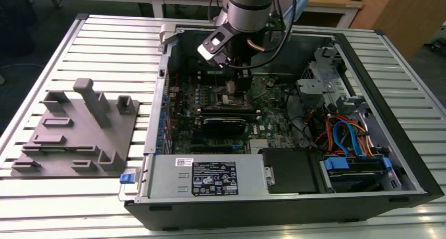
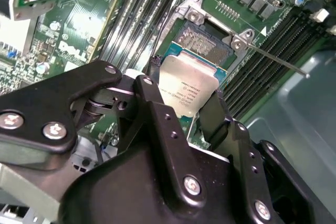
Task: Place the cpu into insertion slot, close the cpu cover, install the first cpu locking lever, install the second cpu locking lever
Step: 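Place the cpu into insertion slot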
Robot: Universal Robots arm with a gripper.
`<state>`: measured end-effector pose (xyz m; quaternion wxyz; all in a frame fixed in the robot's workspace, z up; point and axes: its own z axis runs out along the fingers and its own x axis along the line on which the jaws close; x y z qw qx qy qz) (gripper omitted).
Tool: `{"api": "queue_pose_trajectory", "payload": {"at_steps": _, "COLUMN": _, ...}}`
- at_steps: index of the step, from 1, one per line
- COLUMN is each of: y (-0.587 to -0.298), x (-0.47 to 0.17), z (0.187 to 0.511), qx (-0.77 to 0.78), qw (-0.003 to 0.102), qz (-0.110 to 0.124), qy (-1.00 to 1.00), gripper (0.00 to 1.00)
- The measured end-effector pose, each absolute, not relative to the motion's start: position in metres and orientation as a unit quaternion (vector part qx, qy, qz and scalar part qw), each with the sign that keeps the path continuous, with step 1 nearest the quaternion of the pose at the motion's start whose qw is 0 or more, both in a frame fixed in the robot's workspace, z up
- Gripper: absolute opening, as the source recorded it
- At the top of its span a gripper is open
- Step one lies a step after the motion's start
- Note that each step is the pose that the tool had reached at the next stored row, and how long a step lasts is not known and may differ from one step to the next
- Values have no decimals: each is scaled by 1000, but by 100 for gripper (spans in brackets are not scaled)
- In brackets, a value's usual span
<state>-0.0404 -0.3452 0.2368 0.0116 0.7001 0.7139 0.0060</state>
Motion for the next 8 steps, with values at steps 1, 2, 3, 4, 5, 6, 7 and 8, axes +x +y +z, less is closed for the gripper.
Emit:
{"api": "queue_pose_trajectory", "payload": {"at_steps": 1, "y": -345, "x": -41, "z": 235, "qx": 700, "qw": 12, "qz": 6, "qy": 714, "gripper": 54}}
{"api": "queue_pose_trajectory", "payload": {"at_steps": 2, "y": -345, "x": -41, "z": 233, "qx": 701, "qw": 12, "qz": 6, "qy": 713, "gripper": 54}}
{"api": "queue_pose_trajectory", "payload": {"at_steps": 3, "y": -345, "x": -42, "z": 231, "qx": 701, "qw": 12, "qz": 6, "qy": 713, "gripper": 54}}
{"api": "queue_pose_trajectory", "payload": {"at_steps": 4, "y": -344, "x": -42, "z": 229, "qx": 701, "qw": 12, "qz": 6, "qy": 713, "gripper": 54}}
{"api": "queue_pose_trajectory", "payload": {"at_steps": 5, "y": -344, "x": -43, "z": 228, "qx": 701, "qw": 12, "qz": 6, "qy": 713, "gripper": 54}}
{"api": "queue_pose_trajectory", "payload": {"at_steps": 6, "y": -344, "x": -43, "z": 226, "qx": 702, "qw": 12, "qz": 6, "qy": 712, "gripper": 54}}
{"api": "queue_pose_trajectory", "payload": {"at_steps": 7, "y": -344, "x": -43, "z": 224, "qx": 702, "qw": 12, "qz": 6, "qy": 712, "gripper": 54}}
{"api": "queue_pose_trajectory", "payload": {"at_steps": 8, "y": -344, "x": -43, "z": 222, "qx": 703, "qw": 12, "qz": 6, "qy": 711, "gripper": 54}}
